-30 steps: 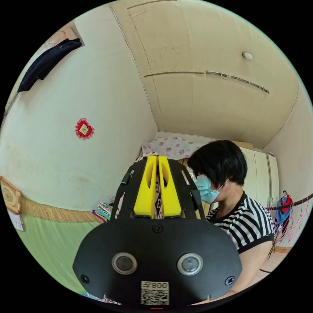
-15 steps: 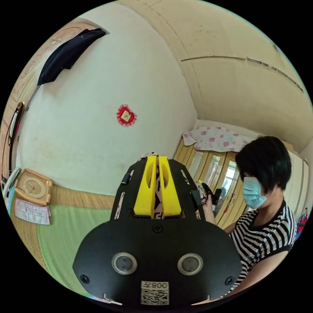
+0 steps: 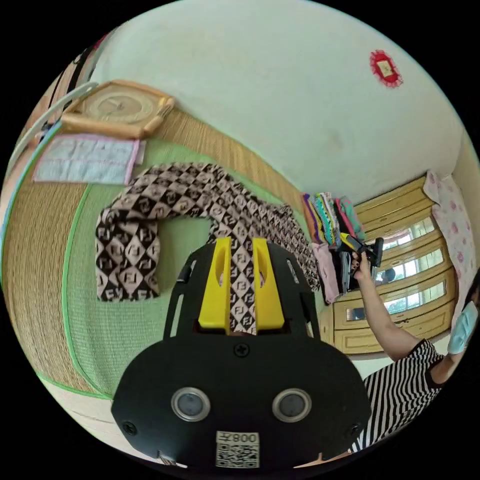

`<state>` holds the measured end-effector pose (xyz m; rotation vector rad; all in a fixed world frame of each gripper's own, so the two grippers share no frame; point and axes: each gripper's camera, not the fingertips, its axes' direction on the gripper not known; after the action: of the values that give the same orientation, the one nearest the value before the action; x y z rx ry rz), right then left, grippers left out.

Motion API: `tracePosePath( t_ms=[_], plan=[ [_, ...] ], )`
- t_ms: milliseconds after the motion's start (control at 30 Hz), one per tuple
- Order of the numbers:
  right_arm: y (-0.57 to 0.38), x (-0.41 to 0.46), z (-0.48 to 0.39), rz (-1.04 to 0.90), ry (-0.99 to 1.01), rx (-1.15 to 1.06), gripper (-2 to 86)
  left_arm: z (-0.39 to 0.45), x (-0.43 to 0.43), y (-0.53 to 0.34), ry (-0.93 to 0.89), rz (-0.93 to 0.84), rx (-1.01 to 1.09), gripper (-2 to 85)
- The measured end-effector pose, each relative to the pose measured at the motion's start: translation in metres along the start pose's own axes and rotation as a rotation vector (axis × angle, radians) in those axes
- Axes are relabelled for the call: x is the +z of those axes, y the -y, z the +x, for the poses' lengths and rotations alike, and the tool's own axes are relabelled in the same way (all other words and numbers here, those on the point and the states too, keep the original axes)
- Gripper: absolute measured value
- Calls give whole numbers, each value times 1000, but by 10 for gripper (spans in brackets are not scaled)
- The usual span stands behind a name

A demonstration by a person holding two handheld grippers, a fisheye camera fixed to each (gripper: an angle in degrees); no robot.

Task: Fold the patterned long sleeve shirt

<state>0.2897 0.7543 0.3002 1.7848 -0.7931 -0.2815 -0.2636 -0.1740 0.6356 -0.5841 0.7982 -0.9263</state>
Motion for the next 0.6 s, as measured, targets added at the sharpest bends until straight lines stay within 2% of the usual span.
tracePosePath(
  t_ms=[67, 233, 433, 600],
  plan=[
    [-50, 57, 53, -98, -60, 37, 80, -35, 14, -12, 16, -49, -111, 77],
    [-118, 133, 133, -223, -121, 94, 97, -69, 5, -4, 35, 39, -249, 88],
    [-157, 213, 163, -343, -225, 3, 109, -70, 20, 47, 200, -25, -253, 89],
    [-174, 260, 205, -418, -309, 10, 57, -67, 51, 87, 376, -155, -256, 42]
  ],
)
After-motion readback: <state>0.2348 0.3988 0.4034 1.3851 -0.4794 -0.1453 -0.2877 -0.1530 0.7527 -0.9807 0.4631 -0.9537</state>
